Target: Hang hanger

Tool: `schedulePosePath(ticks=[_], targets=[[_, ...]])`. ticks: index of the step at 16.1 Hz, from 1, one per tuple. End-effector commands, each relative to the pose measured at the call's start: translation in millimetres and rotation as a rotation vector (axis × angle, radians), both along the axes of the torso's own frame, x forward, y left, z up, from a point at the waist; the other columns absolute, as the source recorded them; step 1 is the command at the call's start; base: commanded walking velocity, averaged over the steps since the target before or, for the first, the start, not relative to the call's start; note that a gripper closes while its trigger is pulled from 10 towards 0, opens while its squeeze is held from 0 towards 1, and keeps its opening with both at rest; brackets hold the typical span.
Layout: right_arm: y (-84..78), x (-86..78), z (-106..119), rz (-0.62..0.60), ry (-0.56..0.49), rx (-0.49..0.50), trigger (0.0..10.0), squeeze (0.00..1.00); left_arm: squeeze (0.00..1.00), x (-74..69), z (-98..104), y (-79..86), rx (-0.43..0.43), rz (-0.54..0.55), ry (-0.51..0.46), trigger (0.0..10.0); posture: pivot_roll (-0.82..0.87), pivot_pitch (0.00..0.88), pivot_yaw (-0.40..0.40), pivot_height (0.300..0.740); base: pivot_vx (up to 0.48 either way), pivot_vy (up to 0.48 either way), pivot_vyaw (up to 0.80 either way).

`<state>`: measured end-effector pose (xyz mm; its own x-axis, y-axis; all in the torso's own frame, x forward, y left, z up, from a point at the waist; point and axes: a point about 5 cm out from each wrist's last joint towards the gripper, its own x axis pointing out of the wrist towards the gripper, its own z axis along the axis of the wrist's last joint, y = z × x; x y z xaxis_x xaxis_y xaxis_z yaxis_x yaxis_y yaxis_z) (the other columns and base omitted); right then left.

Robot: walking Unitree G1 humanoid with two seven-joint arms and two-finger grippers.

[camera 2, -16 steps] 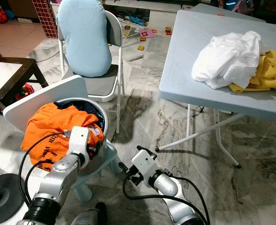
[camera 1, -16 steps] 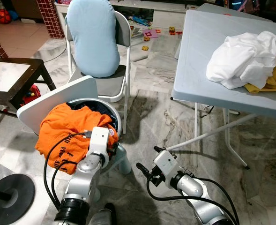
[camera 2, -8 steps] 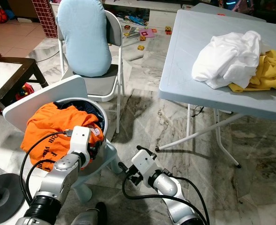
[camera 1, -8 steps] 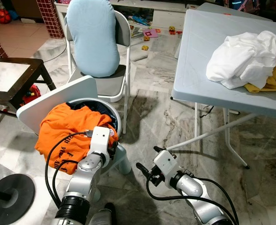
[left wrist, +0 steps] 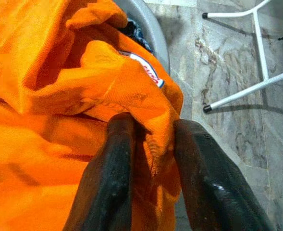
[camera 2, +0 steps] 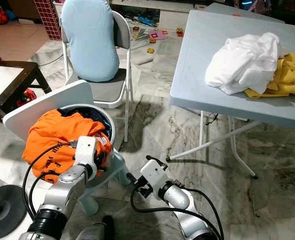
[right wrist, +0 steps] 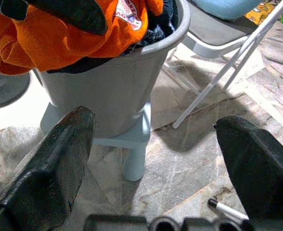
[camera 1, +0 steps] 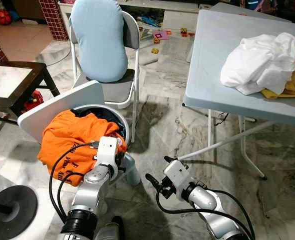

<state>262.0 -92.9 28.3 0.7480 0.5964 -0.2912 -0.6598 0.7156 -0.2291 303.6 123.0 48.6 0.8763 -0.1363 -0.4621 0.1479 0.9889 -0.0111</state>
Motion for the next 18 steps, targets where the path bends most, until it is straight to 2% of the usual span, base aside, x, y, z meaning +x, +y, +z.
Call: schedulePosePath(ticks=[1,6,10,12,14,15,16,18], targets=[[0.7,-0.3,2,-0.003,-0.009,0.000,10.0,0.00,0.00,-2.3,0,0.5,0.002,0.002,0.002,0.0,0.00,0.148,-0.013,0.740,0.000,0.000,0.00],[1.2,0.1,2,0.000,-0.006,0.001,10.0,0.00,0.00,-2.9,3,6.2,0.042,0.025,-0.031,0.0,0.01,0.144,-0.016,0.740,0.000,0.000,0.00],[0.6,2.2,1,-0.009,-0.006,0.002,10.0,0.00,0.00,1.1,21,12.5,0.232,-0.056,-0.179,0.0,0.01,0.138,-0.009,0.740,0.000,0.000,0.00],[1.7,2.2,1,-0.011,-0.004,0.005,10.0,0.00,0.00,0.8,26,18.1,0.265,-0.040,-0.210,0.0,0.02,0.135,-0.006,0.740,0.000,0.000,0.00],[2.9,2.2,0,-0.011,-0.002,0.007,10.0,0.00,0.00,3.3,37,25.5,0.381,-0.038,-0.300,0.0,0.02,0.135,-0.005,0.740,0.000,0.000,0.00],[3.5,2.4,0,-0.012,-0.001,0.008,10.0,0.00,0.00,5.7,49,27.1,0.509,-0.088,-0.403,0.0,0.02,0.134,-0.005,0.740,0.000,0.000,0.00],[3.9,3.4,0,-0.013,0.000,0.009,10.0,0.00,0.00,9.2,65,22.6,0.672,-0.195,-0.521,0.0,0.03,0.134,-0.007,0.740,0.000,0.000,0.00],[4.1,4.0,-1,-0.011,0.000,0.008,10.0,0.00,0.00,12.5,79,15.0,0.768,-0.279,-0.623,0.0,0.03,0.135,-0.010,0.740,0.000,0.000,0.00]])
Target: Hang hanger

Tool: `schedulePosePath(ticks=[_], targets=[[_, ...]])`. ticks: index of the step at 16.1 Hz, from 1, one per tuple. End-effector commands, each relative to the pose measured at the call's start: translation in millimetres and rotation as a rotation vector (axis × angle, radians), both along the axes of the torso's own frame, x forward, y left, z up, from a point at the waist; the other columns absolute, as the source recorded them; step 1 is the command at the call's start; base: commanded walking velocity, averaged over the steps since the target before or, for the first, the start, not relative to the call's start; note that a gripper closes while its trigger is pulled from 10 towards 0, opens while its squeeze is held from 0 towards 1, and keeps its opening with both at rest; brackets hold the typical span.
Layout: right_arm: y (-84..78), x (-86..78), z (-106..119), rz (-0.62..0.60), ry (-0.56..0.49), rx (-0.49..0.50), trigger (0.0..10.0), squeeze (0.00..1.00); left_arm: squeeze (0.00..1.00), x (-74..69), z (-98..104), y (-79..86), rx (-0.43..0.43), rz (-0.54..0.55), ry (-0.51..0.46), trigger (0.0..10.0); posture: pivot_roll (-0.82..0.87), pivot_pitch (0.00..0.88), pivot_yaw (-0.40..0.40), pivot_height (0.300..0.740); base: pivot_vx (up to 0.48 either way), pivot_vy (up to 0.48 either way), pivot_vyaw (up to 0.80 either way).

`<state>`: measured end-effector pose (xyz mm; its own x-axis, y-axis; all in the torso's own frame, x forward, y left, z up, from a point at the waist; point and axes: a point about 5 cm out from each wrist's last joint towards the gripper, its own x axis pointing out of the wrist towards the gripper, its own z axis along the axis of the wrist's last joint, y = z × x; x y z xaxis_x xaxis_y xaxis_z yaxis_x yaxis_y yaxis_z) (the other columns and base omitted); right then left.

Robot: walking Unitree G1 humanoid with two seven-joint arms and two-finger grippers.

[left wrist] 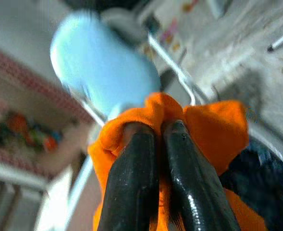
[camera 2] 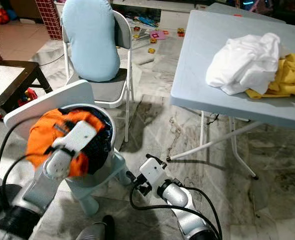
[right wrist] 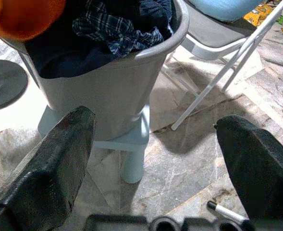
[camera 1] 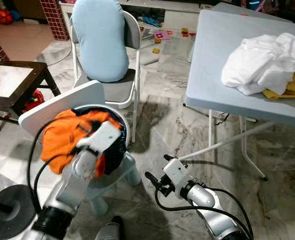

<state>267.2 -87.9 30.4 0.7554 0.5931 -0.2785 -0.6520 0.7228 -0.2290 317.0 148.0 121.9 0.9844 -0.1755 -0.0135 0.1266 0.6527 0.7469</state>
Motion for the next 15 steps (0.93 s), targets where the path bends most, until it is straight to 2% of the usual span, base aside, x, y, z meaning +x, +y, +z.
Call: schedulePosePath(ticks=[1,2,3,4,5,6,7,8,9,10,11,12,13,14,15], targets=[[-0.8,-1.2,-3,-0.003,0.010,-0.002,10.0,0.00,0.00,-0.6,9,-11.9,0.042,-0.069,-0.053,0.0,0.03,0.135,-0.010,0.740,0.000,0.000,0.00],[-0.8,-1.1,-3,-0.002,0.010,-0.002,10.0,0.00,0.00,-0.6,13,-15.2,0.068,-0.091,-0.087,0.0,0.03,0.134,-0.011,0.740,0.000,0.000,0.00],[-0.7,-0.9,-3,-0.003,0.009,-0.003,10.0,0.00,0.00,-4.6,30,-29.8,0.099,-0.176,-0.219,0.0,0.03,0.131,-0.011,0.740,0.000,0.000,0.00],[-0.8,-0.7,-3,-0.005,0.008,-0.003,10.0,0.00,0.00,-7.5,36,-35.1,0.108,-0.204,-0.280,0.0,0.03,0.129,-0.011,0.740,0.000,0.000,0.00],[-1.2,-0.4,-3,-0.008,0.006,-0.003,10.0,0.00,0.00,-10.3,45,-39.1,0.102,-0.211,-0.358,0.0,0.03,0.129,-0.011,0.740,0.000,0.000,0.00],[-1.7,0.0,-3,-0.015,0.004,-0.002,10.0,0.00,0.00,-12.2,56,-41.9,0.051,-0.207,-0.422,0.0,0.03,0.128,-0.012,0.740,0.000,0.000,0.00],[-2.4,0.3,-3,-0.020,0.004,-0.002,10.0,0.00,0.00,-10.9,63,-39.8,-0.040,-0.178,-0.421,0.0,0.03,0.127,-0.013,0.740,0.000,0.000,0.00],[-2.6,0.4,-3,-0.021,0.004,-0.002,10.0,0.00,0.00,-7.2,59,-29.9,-0.149,-0.114,-0.362,0.0,0.03,0.128,-0.013,0.740,0.000,0.000,0.00],[-2.5,0.4,-3,-0.020,0.004,-0.003,10.0,0.00,0.00,-5.6,47,-16.6,-0.197,-0.058,-0.292,0.0,0.03,0.127,-0.013,0.740,0.000,0.000,0.00],[-3.1,0.3,-3,-0.020,0.004,-0.004,10.0,0.00,0.00,-7.0,33,-1.6,-0.254,0.011,-0.230,1.5,0.03,0.129,-0.014,0.740,0.000,0.000,0.00],[-3.1,0.3,-3,-0.020,0.004,-0.004,10.0,0.00,0.00,-7.0,33,-1.6,-0.254,0.011,-0.230,1.5,0.03,0.129,-0.014,0.740,0.000,0.000,0.00],[-4.9,-0.7,-4,-0.020,0.005,-0.005,10.0,0.00,0.00,-15.0,7,30.1,-0.369,0.174,-0.121,3.9,0.03,0.135,-0.018,0.740,0.000,0.000,0.00],[-5.3,-0.9,-4,-0.020,0.005,-0.005,10.0,0.00,0.00,-17.2,2,35.7,-0.387,0.202,-0.101,3.9,0.03,0.136,-0.019,0.740,0.000,0.000,0.00],[-6.2,-2.3,-5,-0.017,0.009,-0.008,10.0,0.00,0.00,-26.9,-22,57.7,-0.461,0.309,0.009,8.8,0.04,0.143,-0.028,0.740,0.000,0.000,0.00],[-6.7,-3.6,-5,-0.012,0.013,-0.010,10.0,0.00,0.00,-37.2,-42,75.2,-0.535,0.406,0.092,10.0,0.04,0.146,-0.034,0.740,0.000,0.000,0.00]])
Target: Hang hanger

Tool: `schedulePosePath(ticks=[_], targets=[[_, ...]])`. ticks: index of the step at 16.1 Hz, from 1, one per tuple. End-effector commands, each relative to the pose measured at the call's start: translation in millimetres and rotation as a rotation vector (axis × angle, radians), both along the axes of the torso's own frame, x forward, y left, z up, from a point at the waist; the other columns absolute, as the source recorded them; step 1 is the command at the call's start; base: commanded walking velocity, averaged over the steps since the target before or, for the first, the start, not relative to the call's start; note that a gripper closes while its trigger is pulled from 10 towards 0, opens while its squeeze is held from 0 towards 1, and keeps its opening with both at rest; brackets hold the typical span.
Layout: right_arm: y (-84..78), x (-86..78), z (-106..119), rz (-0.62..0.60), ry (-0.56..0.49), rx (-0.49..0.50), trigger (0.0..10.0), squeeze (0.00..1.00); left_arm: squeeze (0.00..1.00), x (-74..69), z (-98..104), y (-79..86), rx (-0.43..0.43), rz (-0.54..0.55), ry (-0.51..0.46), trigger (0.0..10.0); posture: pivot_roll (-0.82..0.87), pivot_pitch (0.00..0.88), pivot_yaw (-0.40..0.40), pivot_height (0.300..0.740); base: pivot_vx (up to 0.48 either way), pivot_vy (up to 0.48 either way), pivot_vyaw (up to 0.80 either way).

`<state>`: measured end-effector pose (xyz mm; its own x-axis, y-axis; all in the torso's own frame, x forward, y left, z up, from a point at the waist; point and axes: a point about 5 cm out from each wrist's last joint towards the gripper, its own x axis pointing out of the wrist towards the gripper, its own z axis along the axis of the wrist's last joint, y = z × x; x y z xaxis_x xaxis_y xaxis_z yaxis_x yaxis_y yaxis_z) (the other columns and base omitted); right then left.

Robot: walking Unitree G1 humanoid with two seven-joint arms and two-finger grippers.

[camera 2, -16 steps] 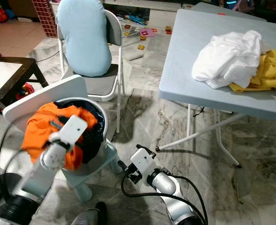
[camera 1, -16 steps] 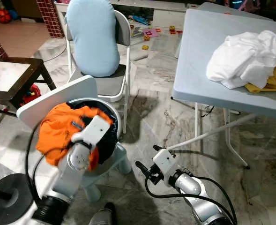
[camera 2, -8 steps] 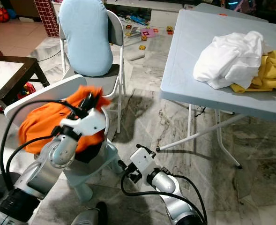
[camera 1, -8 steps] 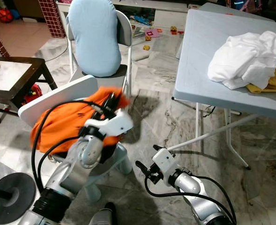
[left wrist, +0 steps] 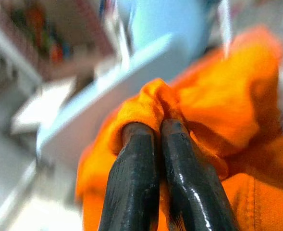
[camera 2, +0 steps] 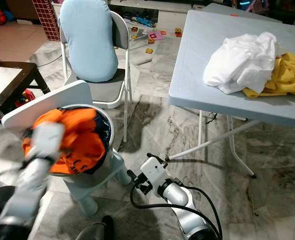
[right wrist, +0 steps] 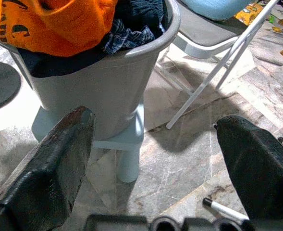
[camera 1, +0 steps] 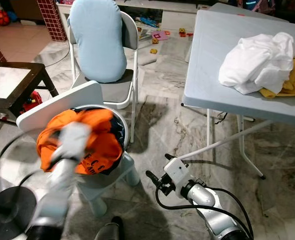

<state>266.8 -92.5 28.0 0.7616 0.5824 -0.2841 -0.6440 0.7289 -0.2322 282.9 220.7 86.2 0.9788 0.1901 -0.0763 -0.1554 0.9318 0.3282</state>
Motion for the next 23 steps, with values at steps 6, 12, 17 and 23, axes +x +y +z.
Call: schedulePosePath(ticks=[6,12,17,23], targets=[[-2.1,-4.2,-2,0.020,0.012,-0.011,10.0,0.00,0.00,-26.5,-46,11.2,-0.159,0.095,0.180,10.0,0.04,0.162,-0.053,0.740,0.000,0.000,0.00],[-3.6,-5.8,-3,0.017,0.011,-0.013,10.0,0.00,0.00,-24.9,-49,1.1,-0.151,0.075,0.196,10.0,0.04,0.159,-0.046,0.740,0.000,0.000,0.00],[-4.2,-4.7,-1,0.001,0.000,-0.008,10.0,0.00,0.00,-3.5,-3,-17.4,0.026,-0.052,-0.038,10.0,0.04,0.162,-0.044,0.740,0.000,0.000,0.00],[-1.5,-3.2,1,-0.005,-0.008,-0.004,10.0,0.00,0.00,18.6,-11,-49.2,0.395,-0.334,0.121,10.0,0.04,0.160,-0.037,0.740,0.000,0.000,0.00]])
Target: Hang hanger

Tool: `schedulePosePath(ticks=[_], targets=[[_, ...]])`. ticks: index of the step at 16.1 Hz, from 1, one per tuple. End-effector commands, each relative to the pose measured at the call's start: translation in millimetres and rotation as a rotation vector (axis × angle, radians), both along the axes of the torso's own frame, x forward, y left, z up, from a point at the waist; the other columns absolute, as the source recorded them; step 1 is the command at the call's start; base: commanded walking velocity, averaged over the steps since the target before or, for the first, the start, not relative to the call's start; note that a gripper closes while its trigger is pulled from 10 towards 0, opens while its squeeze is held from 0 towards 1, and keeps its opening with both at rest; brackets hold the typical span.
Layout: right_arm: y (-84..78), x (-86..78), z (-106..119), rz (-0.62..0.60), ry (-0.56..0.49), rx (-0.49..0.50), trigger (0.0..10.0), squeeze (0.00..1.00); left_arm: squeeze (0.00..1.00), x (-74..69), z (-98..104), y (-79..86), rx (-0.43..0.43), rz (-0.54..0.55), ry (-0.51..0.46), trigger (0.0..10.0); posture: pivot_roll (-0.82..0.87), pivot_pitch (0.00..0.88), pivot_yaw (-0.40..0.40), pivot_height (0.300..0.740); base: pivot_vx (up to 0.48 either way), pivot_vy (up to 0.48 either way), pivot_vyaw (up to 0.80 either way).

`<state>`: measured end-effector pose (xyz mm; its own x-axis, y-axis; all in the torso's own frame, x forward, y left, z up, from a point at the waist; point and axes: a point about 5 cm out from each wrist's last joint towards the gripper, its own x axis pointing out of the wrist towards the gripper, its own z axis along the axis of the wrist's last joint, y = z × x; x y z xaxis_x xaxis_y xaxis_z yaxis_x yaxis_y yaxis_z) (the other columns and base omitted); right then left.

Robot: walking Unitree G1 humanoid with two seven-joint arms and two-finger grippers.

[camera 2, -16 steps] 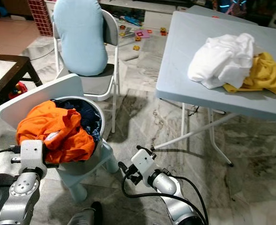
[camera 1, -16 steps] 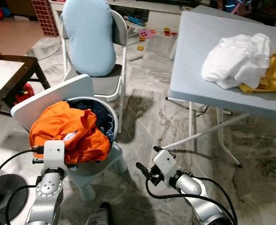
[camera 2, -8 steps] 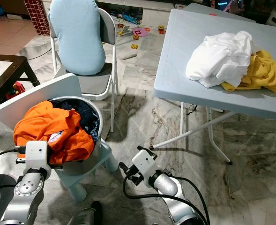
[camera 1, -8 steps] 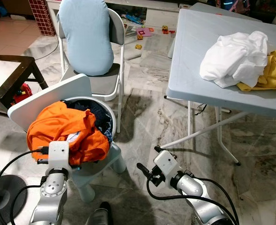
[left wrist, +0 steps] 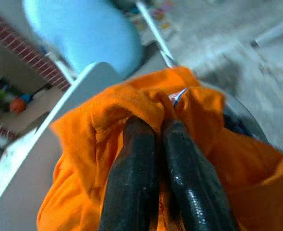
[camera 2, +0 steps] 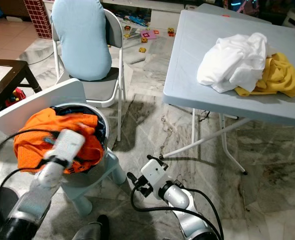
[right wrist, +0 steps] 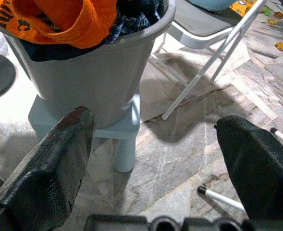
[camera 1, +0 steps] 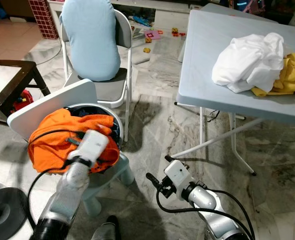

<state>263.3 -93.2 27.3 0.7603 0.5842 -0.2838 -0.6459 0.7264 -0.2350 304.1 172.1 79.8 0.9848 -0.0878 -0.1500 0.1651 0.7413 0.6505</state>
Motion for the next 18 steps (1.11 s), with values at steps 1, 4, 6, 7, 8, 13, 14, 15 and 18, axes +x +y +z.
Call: schedulePosePath(ticks=[1,4,6,7,8,13,14,15,18], targets=[[-0.4,-0.1,1,-0.010,-0.007,-0.002,10.0,0.00,0.00,1.6,-9,-8.3,0.055,-0.072,0.069,10.0,0.03,0.160,-0.036,0.740,0.000,0.000,0.00],[2.0,-2.3,1,-0.008,-0.006,0.002,10.0,0.00,0.00,7.0,-11,-20.1,0.102,-0.149,0.094,10.0,0.03,0.160,-0.029,0.740,0.000,0.000,0.00],[0.4,-2.0,0,-0.012,-0.006,0.000,10.0,0.00,1.00,8.6,-8,-19.2,0.057,-0.121,0.076,10.0,0.03,0.162,-0.025,0.740,0.000,0.000,0.00],[-0.4,-1.7,0,-0.015,-0.006,0.000,10.0,0.00,1.00,9.1,-6,-18.7,0.055,-0.115,0.063,10.0,0.03,0.162,-0.024,0.740,0.000,0.000,0.00],[-0.6,-1.7,0,-0.018,-0.005,-0.002,10.0,0.00,1.00,8.1,-4,-18.4,0.051,-0.114,0.050,10.0,0.03,0.160,-0.022,0.740,0.000,0.000,0.00],[4.3,-0.1,0,-0.007,-0.004,0.001,10.0,0.00,1.00,-9.2,14,-31.4,-0.056,-0.120,0.006,10.0,0.05,0.157,-0.033,0.740,0.000,0.000,0.00],[4.7,0.1,0,-0.005,-0.004,0.001,10.0,0.00,1.00,-9.8,15,-32.6,-0.070,-0.117,0.007,10.0,0.05,0.157,-0.034,0.740,0.000,0.000,0.00],[5.1,0.6,0,0.000,-0.004,0.000,10.0,0.00,1.00,-11.0,15,-35.8,-0.117,-0.099,0.014,10.0,0.06,0.157,-0.038,0.740,0.000,0.000,0.00],[5.2,1.2,1,0.008,-0.005,-0.005,10.0,0.00,1.00,-15.0,10,-41.9,-0.251,-0.040,0.072,10.0,0.05,0.157,-0.041,0.740,0.000,0.000,0.00]])
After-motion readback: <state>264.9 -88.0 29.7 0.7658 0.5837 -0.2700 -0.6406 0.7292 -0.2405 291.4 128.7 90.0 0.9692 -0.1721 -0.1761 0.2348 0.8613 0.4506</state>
